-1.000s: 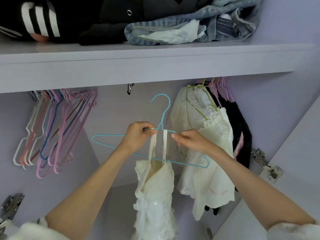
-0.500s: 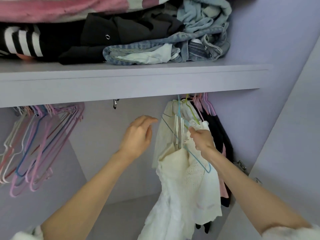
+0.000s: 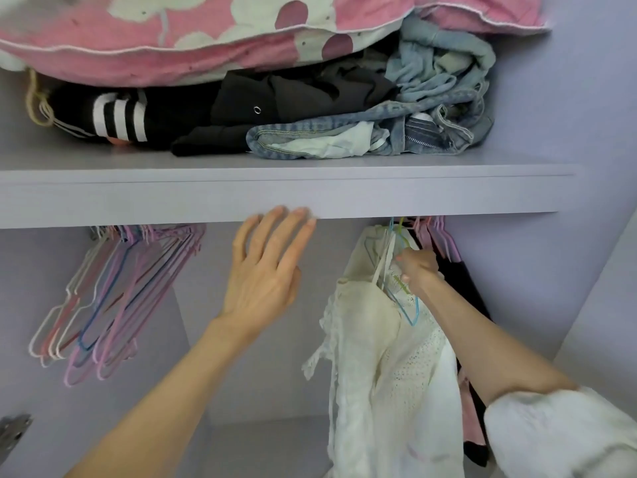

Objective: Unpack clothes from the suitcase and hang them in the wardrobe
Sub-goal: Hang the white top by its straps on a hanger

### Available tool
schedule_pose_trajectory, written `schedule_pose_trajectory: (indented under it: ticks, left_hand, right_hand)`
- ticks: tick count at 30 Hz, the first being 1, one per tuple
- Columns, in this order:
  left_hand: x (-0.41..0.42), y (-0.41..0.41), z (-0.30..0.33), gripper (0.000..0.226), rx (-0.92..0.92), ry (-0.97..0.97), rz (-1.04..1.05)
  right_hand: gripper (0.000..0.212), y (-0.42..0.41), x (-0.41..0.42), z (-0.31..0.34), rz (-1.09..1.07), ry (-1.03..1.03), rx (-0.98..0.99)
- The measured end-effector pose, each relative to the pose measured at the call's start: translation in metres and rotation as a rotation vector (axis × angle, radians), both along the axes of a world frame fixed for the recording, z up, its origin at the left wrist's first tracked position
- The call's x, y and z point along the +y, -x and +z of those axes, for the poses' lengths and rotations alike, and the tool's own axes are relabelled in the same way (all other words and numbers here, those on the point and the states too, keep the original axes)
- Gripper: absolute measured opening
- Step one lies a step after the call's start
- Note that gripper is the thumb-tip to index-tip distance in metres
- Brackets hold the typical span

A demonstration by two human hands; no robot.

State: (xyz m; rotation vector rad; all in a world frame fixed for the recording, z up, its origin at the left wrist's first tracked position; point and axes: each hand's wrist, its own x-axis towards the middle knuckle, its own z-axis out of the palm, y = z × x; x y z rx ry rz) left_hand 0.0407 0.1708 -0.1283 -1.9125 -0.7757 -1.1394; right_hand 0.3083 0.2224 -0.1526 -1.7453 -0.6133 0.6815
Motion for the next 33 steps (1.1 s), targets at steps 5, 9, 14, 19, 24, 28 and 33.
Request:
schedule_pose_trajectory:
  ticks: [5, 9, 14, 19, 24, 28, 33]
  left_hand:
    - [0.013, 0.006, -0.002, 0.078, 0.057, 0.043, 0.135]
    - [0.021, 0.006, -0.008, 0.089, 0.079, 0.037, 0.171]
    - [0.019, 0.001, -0.015, 0.092, 0.042, 0.074, 0.149]
    - [0.009, -0.009, -0.057, 0.079, 0.084, 0.321, 0.062]
    - [0.005, -0.007, -0.141, 0.077, 0.137, 0.745, -0.027]
    - [0.001, -0.001, -0.214, 0.062, 0.190, 1.116, -0.034]
    - [0.019, -0.003, -0.323, 0.048, 0.217, 1.474, -0.004]
  right_hand:
    - [0.024, -0.003, 0.010, -0.014, 0.025, 0.007, 0.030]
    - [0.020, -0.014, 0.019, -0.025, 0.011, 0.062, -0.001]
    - [0.040, -0.005, 0.005, -0.047, 0.010, 0.136, -0.273]
    - [0.029, 0.028, -0.041, -0.086, -0.010, -0.108, -0.229]
    - [0.056, 0.045, -0.080, -0.153, 0.101, -0.115, -0.045]
    - [0.050, 0.057, -0.096, -0.225, 0.209, 0.092, -0.065]
    - [0.040, 0.076, -0.102, -0.342, 0.361, 0.346, -0.058]
